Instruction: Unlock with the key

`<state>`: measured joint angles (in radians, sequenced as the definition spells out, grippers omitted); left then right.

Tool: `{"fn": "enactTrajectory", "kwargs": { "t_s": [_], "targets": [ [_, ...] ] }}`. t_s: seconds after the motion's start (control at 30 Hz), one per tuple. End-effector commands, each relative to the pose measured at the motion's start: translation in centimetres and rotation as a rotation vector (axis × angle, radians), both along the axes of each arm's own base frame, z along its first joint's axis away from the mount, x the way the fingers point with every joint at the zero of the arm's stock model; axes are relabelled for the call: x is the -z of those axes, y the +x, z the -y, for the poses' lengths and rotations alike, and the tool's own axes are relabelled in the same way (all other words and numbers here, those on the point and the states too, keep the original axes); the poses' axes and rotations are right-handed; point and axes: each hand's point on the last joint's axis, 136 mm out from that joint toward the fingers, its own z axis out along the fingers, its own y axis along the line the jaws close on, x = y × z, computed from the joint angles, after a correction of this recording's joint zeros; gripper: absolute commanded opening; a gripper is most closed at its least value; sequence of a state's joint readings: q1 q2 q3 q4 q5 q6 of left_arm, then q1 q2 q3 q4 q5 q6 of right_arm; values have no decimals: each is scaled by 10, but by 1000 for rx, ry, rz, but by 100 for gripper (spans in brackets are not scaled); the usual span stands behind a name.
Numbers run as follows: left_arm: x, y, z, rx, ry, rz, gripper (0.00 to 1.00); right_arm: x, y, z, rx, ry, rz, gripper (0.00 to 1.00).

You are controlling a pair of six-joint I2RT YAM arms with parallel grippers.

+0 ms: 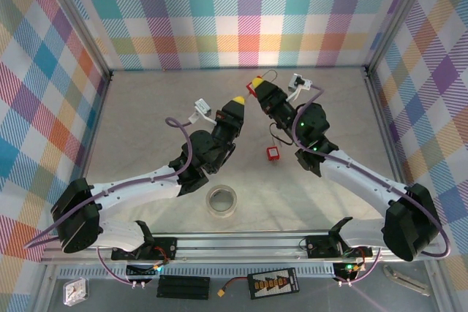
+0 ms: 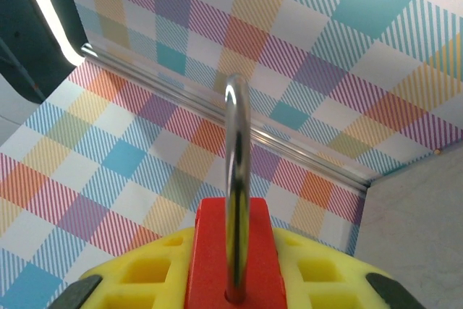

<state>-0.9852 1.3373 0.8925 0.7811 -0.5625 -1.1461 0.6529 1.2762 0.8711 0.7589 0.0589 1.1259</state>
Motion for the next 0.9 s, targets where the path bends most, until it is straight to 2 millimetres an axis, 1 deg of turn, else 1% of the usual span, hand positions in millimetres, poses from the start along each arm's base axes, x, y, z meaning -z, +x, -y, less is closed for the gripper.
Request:
{"fn": "enactTrajectory", "kwargs": {
  "t_s": [0.0,0.13,0.2,0.27,0.4,0.63,0.73,0.87],
  "targets": [
    [-36,-1,2,33,-130,92,0,-12,-13,-15,-90,38,53,0],
    [-36,3,19,82,-163,101,0,-17,-15,-25,-121,27,76,0],
    [-35,4,24,98,-173,107,0,-18,-17,-28,-130,11,88,0],
    [-36,4,25,108,-173,113,0,-18,-20,-31,-146,-8,101,0],
    [-40,8,18,121,-186,119,0,-16,-31,-38,-181,-81,152,0],
    [-42,9,33,225,-275,124,0,-17,-46,-53,-294,-117,236,0],
    [-45,6,33,245,-288,132,0,-14,-52,-62,-350,-159,270,0],
    [-54,1,30,269,-293,147,0,-9,-60,-67,-387,-237,320,0]
  ]
}}
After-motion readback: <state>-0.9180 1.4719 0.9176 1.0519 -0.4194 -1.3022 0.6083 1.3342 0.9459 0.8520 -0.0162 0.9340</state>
